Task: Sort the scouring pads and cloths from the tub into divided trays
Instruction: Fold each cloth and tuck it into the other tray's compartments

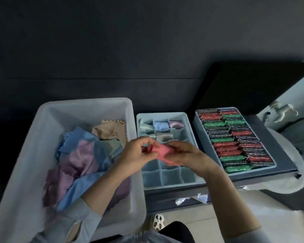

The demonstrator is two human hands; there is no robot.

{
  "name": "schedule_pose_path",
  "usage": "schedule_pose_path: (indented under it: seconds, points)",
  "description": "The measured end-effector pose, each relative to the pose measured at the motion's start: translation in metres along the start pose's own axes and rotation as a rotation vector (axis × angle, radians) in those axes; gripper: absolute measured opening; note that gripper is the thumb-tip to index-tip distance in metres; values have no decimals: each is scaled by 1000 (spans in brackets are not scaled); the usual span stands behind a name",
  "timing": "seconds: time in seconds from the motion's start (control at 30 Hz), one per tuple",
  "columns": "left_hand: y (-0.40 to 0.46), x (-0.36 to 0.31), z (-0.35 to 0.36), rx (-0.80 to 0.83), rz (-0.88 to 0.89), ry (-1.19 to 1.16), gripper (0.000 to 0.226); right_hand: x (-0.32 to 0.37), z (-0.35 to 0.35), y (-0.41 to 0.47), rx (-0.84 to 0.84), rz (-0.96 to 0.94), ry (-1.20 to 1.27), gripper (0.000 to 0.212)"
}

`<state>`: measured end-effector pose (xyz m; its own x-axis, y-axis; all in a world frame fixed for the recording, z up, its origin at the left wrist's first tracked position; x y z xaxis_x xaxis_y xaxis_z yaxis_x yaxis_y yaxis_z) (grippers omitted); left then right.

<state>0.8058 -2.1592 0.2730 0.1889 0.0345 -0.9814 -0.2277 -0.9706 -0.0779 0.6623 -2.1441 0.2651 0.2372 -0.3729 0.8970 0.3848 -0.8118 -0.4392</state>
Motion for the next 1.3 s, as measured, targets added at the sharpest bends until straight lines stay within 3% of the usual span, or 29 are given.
schedule_pose_path:
  seconds: [0.1,0.2,0.3,0.4,0.5,0.67,1.0,1.07,1.17,1.3]
  points:
    - [17,-4,28,-29,11,75,25,-1,-34,4,107,23,-98,27]
    - [33,-10,46,-63,14,95,23,2,-67,20,124,-34,-348,19]
    - [57,-14,48,-148,53,220,27,14,-107,44,-107,-150,-693,14]
    - [84,-4,44,-202,31,577,39,28,-129,57,-390,-264,-1054,23]
    - [103,19,52,-138,-33,849,39,31,-119,68,-441,-308,-1238,26]
    - [108,34,55,-177,-5,899,31,20,-98,87,-354,-238,-1477,25]
    - [109,40,51,-186,20,857,28,7,-85,103,-326,-197,-1686,6]
    - [109,39,51,-182,26,858,28,4,-80,107,-307,-200,-1703,15]
    - [108,40,50,-171,31,864,28,9,-76,110,-341,-213,-1738,12]
    - [108,34,55,-98,35,851,33,4,-84,106,-395,-249,-1604,9]
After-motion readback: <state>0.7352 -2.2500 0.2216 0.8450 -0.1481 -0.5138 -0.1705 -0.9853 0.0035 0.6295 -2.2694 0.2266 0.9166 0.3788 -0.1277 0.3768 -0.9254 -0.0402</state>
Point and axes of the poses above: each hand's wrist, its own y-axis towards the middle knuckle, its own z-axis out of the palm, x = y × z, the point moved 10 cm from there along y, towards the middle knuckle, and after that the axes turned 4 degrees about -y, right-handed, at the moved point
